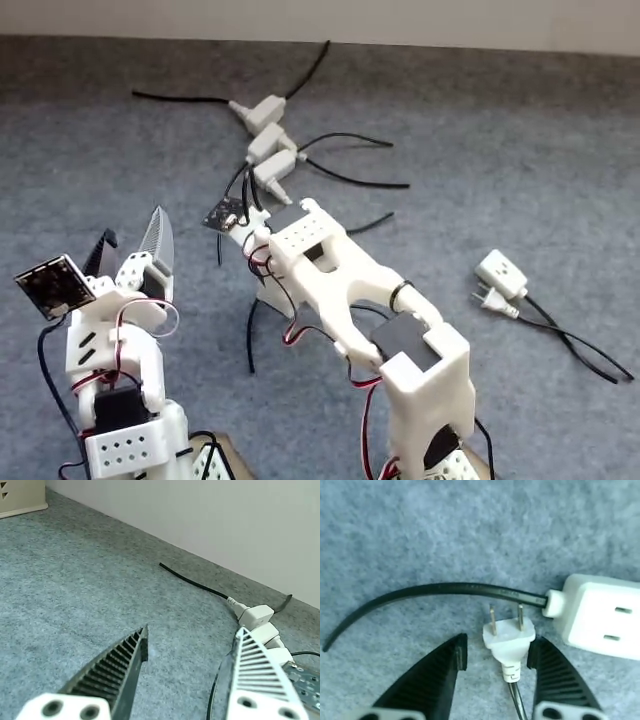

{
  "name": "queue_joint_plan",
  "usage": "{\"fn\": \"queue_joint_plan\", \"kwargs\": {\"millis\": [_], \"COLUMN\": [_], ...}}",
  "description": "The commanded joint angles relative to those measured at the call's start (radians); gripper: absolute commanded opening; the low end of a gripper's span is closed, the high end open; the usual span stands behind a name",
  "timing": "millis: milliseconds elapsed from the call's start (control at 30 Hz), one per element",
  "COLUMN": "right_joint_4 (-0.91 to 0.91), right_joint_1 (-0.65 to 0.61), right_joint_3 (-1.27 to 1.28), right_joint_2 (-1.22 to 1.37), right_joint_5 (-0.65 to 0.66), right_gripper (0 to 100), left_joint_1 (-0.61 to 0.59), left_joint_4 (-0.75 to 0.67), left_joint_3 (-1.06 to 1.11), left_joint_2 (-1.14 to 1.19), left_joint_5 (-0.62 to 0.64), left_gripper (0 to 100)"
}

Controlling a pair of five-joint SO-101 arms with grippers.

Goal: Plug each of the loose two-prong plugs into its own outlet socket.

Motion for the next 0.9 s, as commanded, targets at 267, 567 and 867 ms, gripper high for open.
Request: {"fn": "queue_joint_plan", "kwargs": {"millis": [267, 567, 867], "right_joint_4": [0.008, 0.193, 0.559], "right_joint_1": [0.068, 0.062, 0.065], "right_joint_3": [-0.002, -0.188, -0.530], "right_joint_2": [0.002, -0.079, -0.255], "right_joint_5": [0.003, 0.003, 0.011], "right_gripper": [6.3, 6.3, 6.3], "left_joint_1": [-0.007, -0.002, 0.114], "left_joint_4": [-0.021, -0.021, -0.026], "left_joint_3": [0.016, 0.016, 0.016], "left_joint_2": [-0.010, -0.010, -0.012], "left_joint_5": [0.006, 0.008, 0.009], "left_gripper": [27, 27, 27]}}
